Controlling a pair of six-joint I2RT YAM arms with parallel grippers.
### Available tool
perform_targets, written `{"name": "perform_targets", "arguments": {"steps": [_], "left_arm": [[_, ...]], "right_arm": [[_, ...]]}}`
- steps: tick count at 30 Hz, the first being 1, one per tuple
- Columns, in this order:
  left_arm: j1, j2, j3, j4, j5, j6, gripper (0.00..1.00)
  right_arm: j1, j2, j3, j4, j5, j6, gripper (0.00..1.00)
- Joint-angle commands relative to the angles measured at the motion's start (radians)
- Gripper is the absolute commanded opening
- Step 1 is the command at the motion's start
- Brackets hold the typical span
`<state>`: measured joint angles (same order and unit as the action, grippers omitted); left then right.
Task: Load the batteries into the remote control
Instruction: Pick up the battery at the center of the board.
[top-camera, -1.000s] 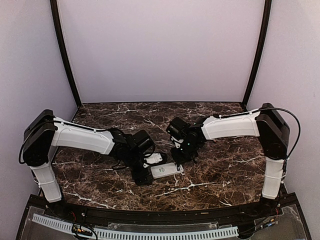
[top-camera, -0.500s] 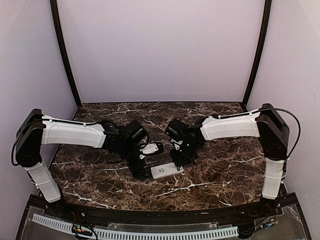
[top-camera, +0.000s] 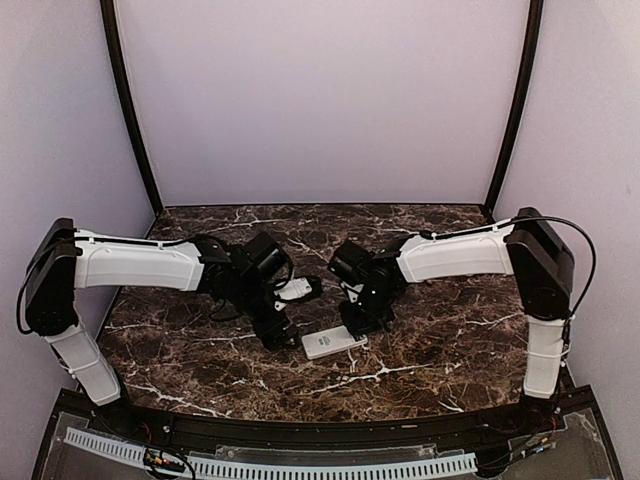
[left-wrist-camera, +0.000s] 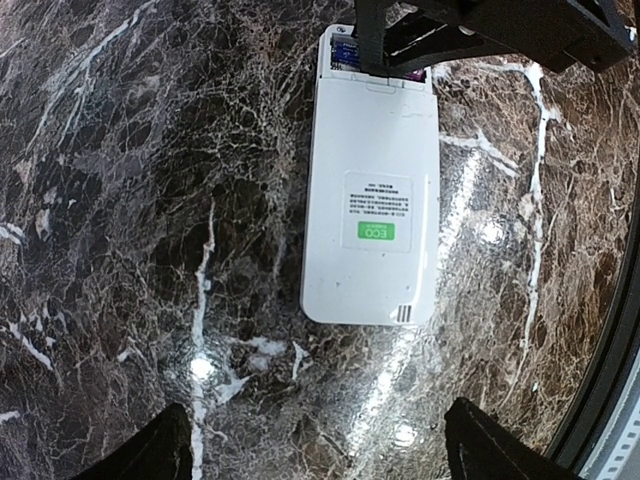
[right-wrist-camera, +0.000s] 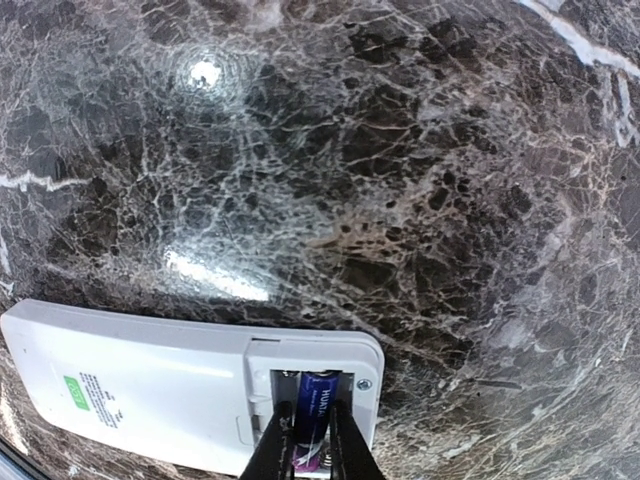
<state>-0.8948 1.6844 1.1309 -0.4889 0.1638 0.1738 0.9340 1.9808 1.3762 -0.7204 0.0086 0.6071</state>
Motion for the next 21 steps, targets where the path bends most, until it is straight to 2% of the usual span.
{"name": "perform_targets", "arguments": {"steps": [1,5,21], "left_arm": [[0.002,-0.035,0.019,-0.029,-0.006,-0.007,0.87],[0.002,-0.036,0.018,-0.03,-0.011,-0.005,0.87],[0.002,-0.052,0.009,-0.01,-0.004,0.0,0.87]], "right_arm": [[-0.012,0.065,0.003,-0.03,0.063,-0.015,0.12],[-0.012,0.074,0.003,-0.036,0.056,-0.025,0.0],[-0.017,-0.079,0.011,-0.033,-0.004,-0.134,0.0]]}}
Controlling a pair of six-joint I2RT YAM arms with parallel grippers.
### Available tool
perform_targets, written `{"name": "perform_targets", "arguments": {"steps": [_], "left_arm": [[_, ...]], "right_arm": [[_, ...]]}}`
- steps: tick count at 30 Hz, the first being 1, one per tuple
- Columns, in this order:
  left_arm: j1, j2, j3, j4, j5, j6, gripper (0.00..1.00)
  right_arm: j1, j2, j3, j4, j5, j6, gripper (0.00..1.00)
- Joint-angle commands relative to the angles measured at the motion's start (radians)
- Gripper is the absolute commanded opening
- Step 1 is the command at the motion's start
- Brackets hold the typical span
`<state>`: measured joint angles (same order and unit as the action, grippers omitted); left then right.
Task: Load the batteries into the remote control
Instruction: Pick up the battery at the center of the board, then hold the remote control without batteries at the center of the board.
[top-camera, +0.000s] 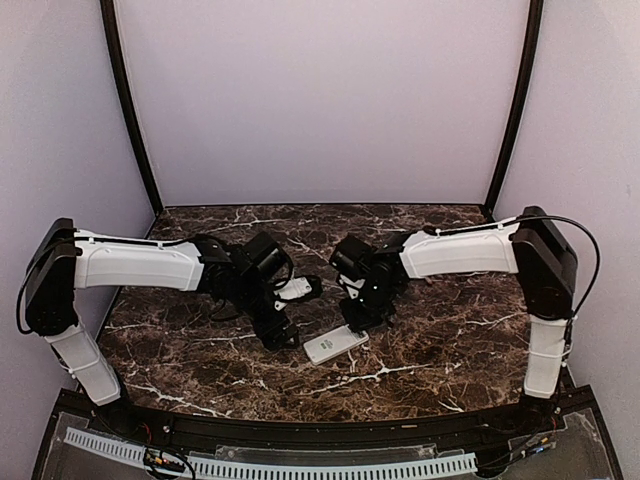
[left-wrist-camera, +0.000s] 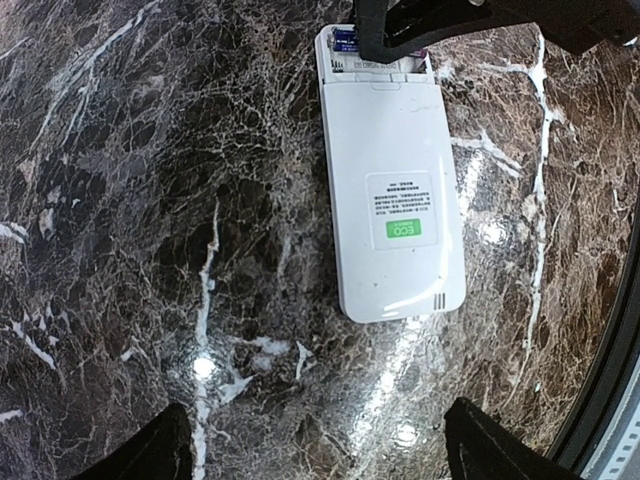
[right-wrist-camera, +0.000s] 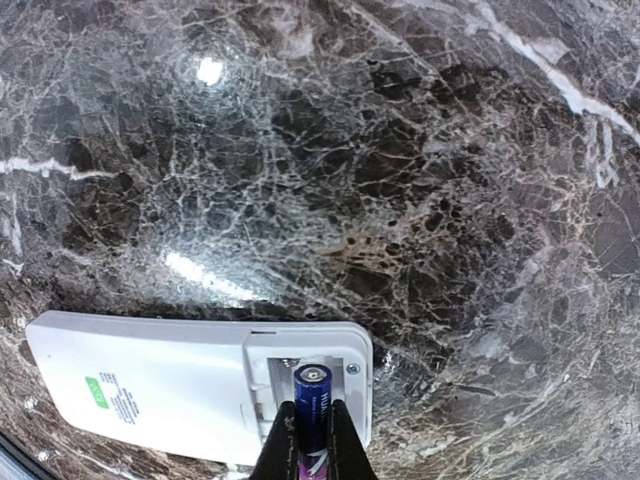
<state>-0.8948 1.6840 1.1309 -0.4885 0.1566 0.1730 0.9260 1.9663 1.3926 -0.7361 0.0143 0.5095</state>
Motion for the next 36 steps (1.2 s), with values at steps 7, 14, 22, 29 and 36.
{"name": "perform_targets", "arguments": {"steps": [7,14,22,29,36], "left_arm": [[0.002,-0.053,0.008,0.009,0.012,-0.004,0.86],[0.002,-0.158,-0.093,0.18,0.022,-0.032,0.81],[-0.044,-0.045,-0.125,0.261,0.015,-0.088,0.88],[-0.063,-0.017,-0.214,0.38,-0.018,-0.053,0.98],[-0.064,0.028,-0.248,0.464,-0.001,-0.063,0.99]], "right_arm": [[-0.034,-0.136,-0.077,0.087,-0.088,-0.101,0.0],[-0.045,-0.304,-0.258,0.448,-0.126,-0.23,0.0],[-0.048,-0.36,-0.581,0.963,-0.146,-0.344,0.0],[-0.051,-0.278,-0.624,1.035,-0.191,-0.399,0.0],[-0.061,-0.254,-0.643,1.042,-0.164,-0.424,0.0]]}}
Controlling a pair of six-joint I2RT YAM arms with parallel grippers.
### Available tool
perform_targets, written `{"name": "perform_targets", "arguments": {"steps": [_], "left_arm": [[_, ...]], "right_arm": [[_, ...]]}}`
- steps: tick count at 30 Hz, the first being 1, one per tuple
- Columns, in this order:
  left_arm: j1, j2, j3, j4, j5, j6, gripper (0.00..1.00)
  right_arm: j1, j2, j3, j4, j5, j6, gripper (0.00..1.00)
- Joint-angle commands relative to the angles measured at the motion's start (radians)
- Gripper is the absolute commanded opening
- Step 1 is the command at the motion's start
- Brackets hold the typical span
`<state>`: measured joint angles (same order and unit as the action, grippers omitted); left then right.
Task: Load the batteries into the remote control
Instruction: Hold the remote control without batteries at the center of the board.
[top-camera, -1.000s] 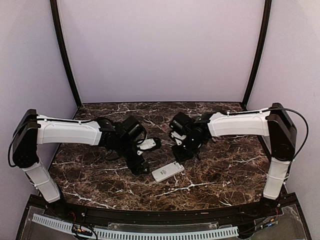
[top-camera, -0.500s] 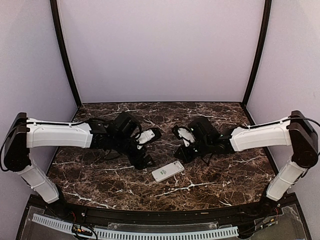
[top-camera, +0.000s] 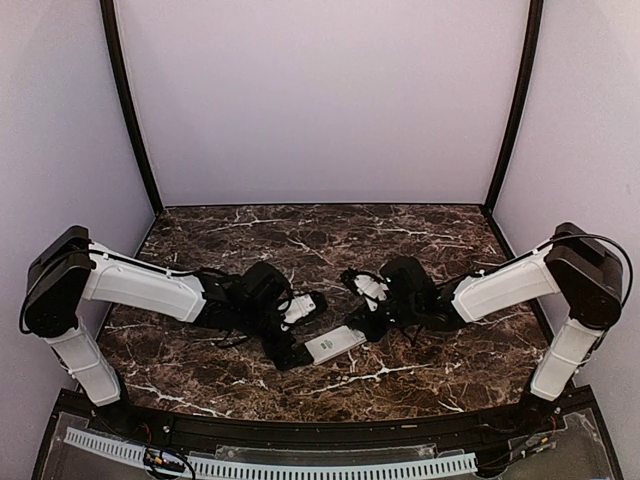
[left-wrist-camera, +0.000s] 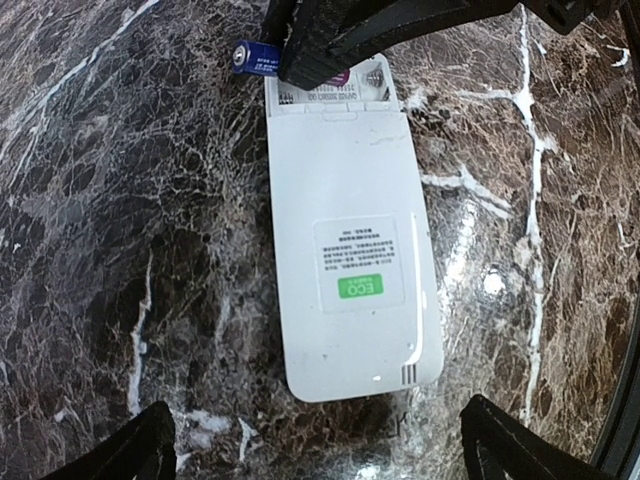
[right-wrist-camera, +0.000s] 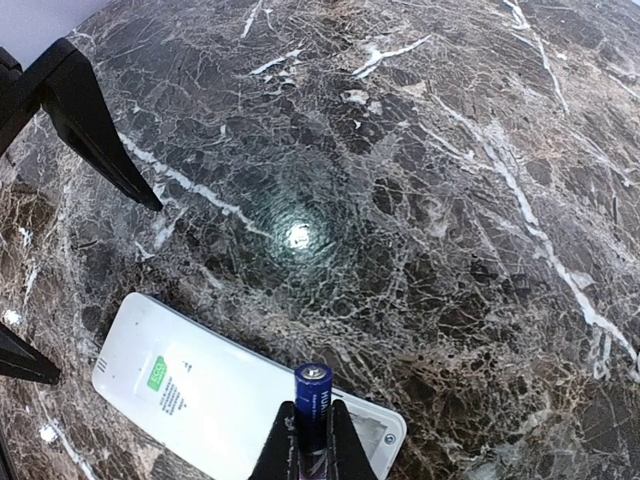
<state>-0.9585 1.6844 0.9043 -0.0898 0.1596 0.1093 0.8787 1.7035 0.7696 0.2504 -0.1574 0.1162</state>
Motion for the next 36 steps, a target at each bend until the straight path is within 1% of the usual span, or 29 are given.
{"name": "perform_targets", "arguments": {"steps": [1,4,8,13,18,22,25,29,31,36], "left_arm": [[-0.003,0.032,-0.023,0.067,-0.003,0.005,0.99],[-0.022,0.043,-0.045,0.083,-0.016,0.022,0.99],[-0.064,0.067,-0.056,0.125,-0.092,0.029,0.99],[-0.067,0.112,-0.029,0.116,-0.146,0.008,0.96],[-0.067,0.117,-0.025,0.112,-0.142,-0.009,0.88],[-0.066,0.124,-0.022,0.107,-0.139,-0.017,0.82],[-0.066,0.132,-0.016,0.103,-0.144,-0.017,0.81],[-0.065,0.134,-0.015,0.108,-0.147,0.002,0.85],[-0.064,0.139,-0.011,0.112,-0.148,0.013,0.85],[-0.055,0.156,0.007,0.101,-0.139,0.009,0.8]], "right_arm": [[-0.014,0.009,-0.022,0.052,0.009,-0.034,0.0],[-0.014,0.01,-0.027,0.037,0.012,-0.041,0.0],[-0.014,0.012,-0.034,0.028,0.011,-0.044,0.0],[-0.014,0.007,-0.066,0.042,0.021,-0.061,0.0],[-0.015,0.007,-0.106,0.088,0.024,-0.081,0.0],[-0.017,0.021,-0.108,0.091,0.022,-0.085,0.0],[-0.018,0.019,-0.113,0.101,0.022,-0.081,0.0],[-0.018,0.01,-0.101,0.096,0.017,-0.08,0.0],[-0.018,0.006,-0.094,0.096,0.017,-0.084,0.0],[-0.018,-0.003,-0.075,0.086,0.009,-0.09,0.0]]}}
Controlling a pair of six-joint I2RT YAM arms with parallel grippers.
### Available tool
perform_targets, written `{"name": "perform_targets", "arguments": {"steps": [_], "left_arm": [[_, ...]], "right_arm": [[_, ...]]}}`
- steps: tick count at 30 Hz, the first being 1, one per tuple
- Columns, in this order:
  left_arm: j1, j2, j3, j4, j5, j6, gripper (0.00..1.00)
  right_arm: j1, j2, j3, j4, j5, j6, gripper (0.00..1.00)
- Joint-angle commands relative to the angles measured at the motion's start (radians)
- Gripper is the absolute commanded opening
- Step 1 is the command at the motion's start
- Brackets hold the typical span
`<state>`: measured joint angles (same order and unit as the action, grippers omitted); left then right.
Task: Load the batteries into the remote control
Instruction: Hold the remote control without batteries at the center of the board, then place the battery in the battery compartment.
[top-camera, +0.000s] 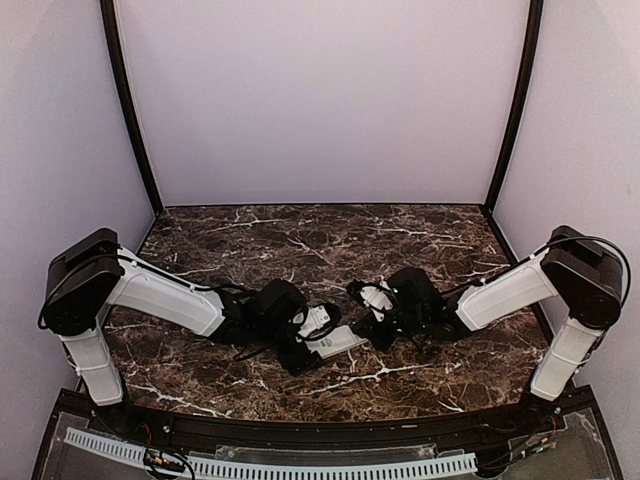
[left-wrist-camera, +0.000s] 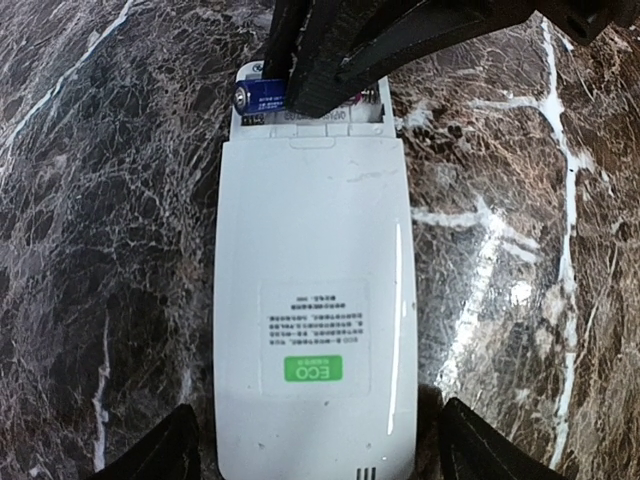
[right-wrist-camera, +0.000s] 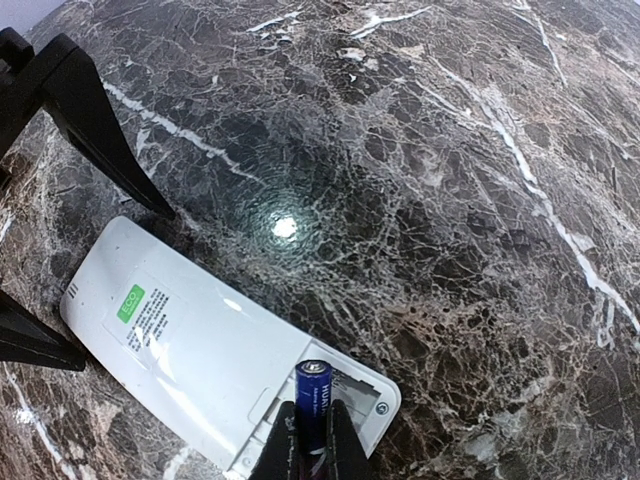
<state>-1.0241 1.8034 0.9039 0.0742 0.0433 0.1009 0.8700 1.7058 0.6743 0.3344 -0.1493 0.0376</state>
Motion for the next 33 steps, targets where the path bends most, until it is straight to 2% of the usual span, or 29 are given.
{"name": "perform_targets", "arguments": {"steps": [1,11,17,19,20,22,33], "left_arm": [[0.011,0.038,0.006,-0.063,-0.014,0.016,0.78],[0.011,0.056,0.01,-0.068,0.017,0.026,0.58],[0.012,0.057,0.023,-0.133,0.036,0.014,0.33],[0.011,0.057,0.025,-0.147,0.034,0.004,0.22],[0.011,0.057,0.025,-0.154,0.03,-0.001,0.13],[0.012,0.061,0.029,-0.165,0.0,-0.014,0.02],[0.015,0.079,0.05,-0.204,-0.14,-0.062,0.0]], "right_arm": [[-0.01,-0.007,0.022,0.002,-0.003,-0.011,0.0],[-0.015,-0.007,0.014,0.019,0.003,0.002,0.0],[-0.022,-0.004,0.006,0.017,-0.001,0.008,0.0],[-0.023,-0.004,-0.004,0.018,0.01,0.009,0.0],[-0.023,-0.004,-0.008,0.017,0.014,0.009,0.0],[-0.025,-0.004,-0.02,0.012,0.019,0.006,0.0],[-0.026,-0.022,-0.02,-0.142,0.063,0.041,0.0]]}}
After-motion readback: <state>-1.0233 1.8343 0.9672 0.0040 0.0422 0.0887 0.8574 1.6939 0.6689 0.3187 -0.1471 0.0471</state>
